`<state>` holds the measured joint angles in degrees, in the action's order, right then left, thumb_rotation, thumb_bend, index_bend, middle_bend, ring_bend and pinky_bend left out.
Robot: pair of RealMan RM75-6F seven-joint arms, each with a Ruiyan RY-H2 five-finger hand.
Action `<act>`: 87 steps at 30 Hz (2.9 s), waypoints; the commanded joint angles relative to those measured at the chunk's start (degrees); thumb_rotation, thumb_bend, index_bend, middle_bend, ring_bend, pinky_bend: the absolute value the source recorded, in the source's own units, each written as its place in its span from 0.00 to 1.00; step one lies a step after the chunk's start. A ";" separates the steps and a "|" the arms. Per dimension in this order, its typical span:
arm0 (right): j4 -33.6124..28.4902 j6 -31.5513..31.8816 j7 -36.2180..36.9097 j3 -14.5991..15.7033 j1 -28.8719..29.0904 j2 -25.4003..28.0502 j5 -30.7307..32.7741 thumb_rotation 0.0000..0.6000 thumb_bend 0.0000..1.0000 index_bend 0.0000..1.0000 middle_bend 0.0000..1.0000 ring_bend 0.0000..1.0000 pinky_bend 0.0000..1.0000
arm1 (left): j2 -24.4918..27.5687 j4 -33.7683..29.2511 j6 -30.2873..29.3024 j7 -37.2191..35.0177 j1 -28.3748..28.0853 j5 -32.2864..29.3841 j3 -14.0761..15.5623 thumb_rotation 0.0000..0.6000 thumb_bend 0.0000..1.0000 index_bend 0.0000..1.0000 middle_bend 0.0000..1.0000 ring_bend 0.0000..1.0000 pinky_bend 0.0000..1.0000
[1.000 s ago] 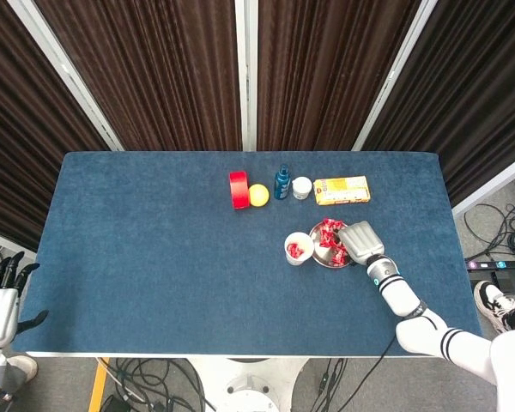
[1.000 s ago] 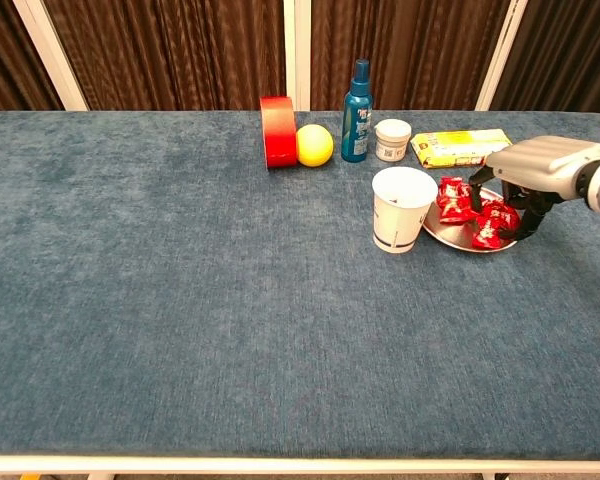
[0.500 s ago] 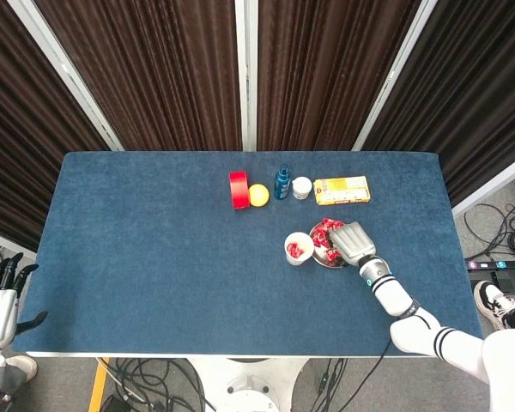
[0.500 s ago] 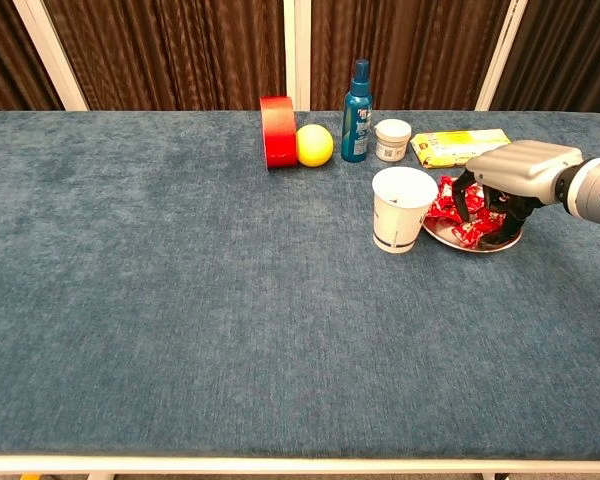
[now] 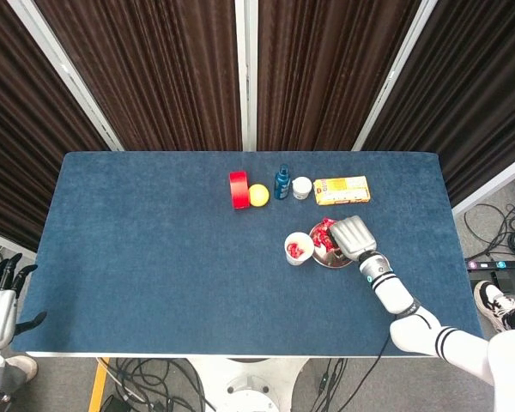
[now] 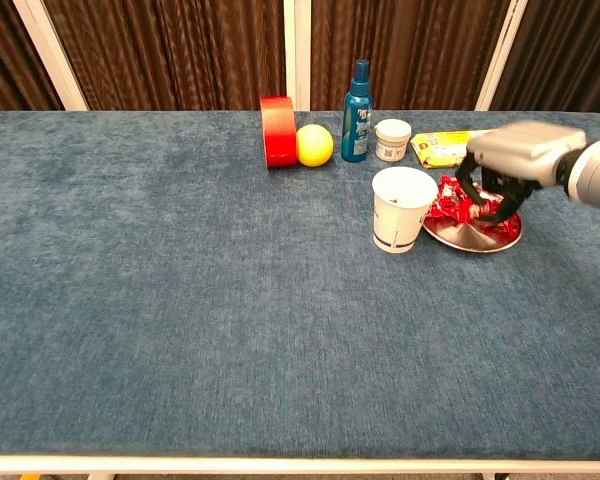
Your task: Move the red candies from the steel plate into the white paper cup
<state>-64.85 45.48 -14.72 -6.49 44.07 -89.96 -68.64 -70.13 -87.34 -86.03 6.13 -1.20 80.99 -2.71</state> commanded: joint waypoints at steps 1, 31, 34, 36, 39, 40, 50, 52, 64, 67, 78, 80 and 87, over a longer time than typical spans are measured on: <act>-7.60 4.30 1.27 -2.63 -0.29 5.00 -1.91 1.00 0.30 0.67 0.98 0.96 1.00 | 0.03 -0.05 -0.11 0.06 -0.03 0.13 -0.04 1.00 0.00 0.26 0.15 0.09 0.13; -14.57 0.95 -2.12 -3.90 4.53 4.92 1.45 1.00 0.22 0.33 0.98 0.95 1.00 | -0.62 0.99 0.49 -0.66 -0.20 -0.36 -0.33 1.00 0.00 0.26 0.15 0.09 0.13; -14.44 0.61 -2.12 -3.79 4.78 4.81 1.72 1.00 0.18 0.31 0.98 0.95 1.00 | -0.56 0.99 0.39 -0.69 -0.25 -0.21 -0.38 1.00 0.00 0.26 0.15 0.09 0.13; -14.23 0.33 -2.20 -3.68 5.00 4.52 1.88 1.00 0.16 0.31 0.98 0.95 1.00 | -0.53 0.95 0.30 -0.70 -0.20 -0.20 -0.38 1.00 0.00 0.26 0.15 0.09 0.13; -13.95 -0.12 -2.10 -3.67 5.40 3.97 2.26 1.00 0.12 0.30 0.98 0.95 1.00 | -0.54 0.92 0.12 -0.74 -0.03 -0.22 -0.31 1.00 0.00 0.26 0.15 0.09 0.13; -13.95 -0.18 -2.06 -3.67 5.49 3.90 2.28 1.00 0.12 0.30 0.98 0.95 1.00 | -0.55 0.94 0.12 -0.75 -0.01 -0.24 -0.29 1.00 0.00 0.26 0.15 0.09 0.13; -14.68 -0.29 -2.37 -3.26 5.66 4.52 3.05 1.00 0.12 0.23 0.98 0.95 1.00 | -0.71 1.22 0.03 -0.97 0.05 -0.23 -0.33 1.00 0.00 0.26 0.15 0.09 0.13; -14.92 0.20 -2.11 -3.35 5.53 4.68 2.93 1.00 0.12 0.23 0.98 0.95 1.00 | -0.72 1.21 -0.11 -1.00 0.12 -0.21 -0.34 1.00 0.00 0.26 0.15 0.09 0.13; -10.15 -0.16 -3.98 -2.44 3.71 6.57 8.28 1.00 0.12 0.36 0.98 0.95 1.00 | -0.93 1.32 0.01 -0.99 0.01 -0.01 -0.31 1.00 0.00 0.26 0.15 0.09 0.13; -5.80 -1.95 -5.11 -1.07 4.19 3.60 8.88 1.00 0.12 0.39 0.98 0.95 1.00 | -0.83 1.11 0.11 -0.72 0.00 -0.07 -0.27 1.00 0.00 0.26 0.15 0.09 0.13; 5.59 -5.97 -3.98 -0.47 5.99 -4.63 8.16 1.00 0.21 0.40 0.98 0.95 1.00 | -0.48 0.40 0.06 -0.09 0.28 -0.55 -0.24 1.00 0.00 0.26 0.15 0.09 0.13; 6.53 -6.26 -3.69 -0.53 6.13 -5.33 7.92 1.00 0.21 0.40 0.98 0.95 1.00 | -0.48 0.42 0.09 -0.07 0.27 -0.54 -0.22 1.00 0.00 0.26 0.15 0.09 0.13; 9.88 -7.64 -3.37 -0.88 6.72 -7.52 7.85 1.00 0.21 0.41 0.98 0.95 1.00 | -0.61 0.84 0.30 -0.40 0.28 -0.73 -0.24 1.00 0.00 0.26 0.15 0.09 0.13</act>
<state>-55.47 38.16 -18.14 -7.26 50.62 -97.08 -60.82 -70.73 -86.53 -85.75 5.75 -0.91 80.27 -2.95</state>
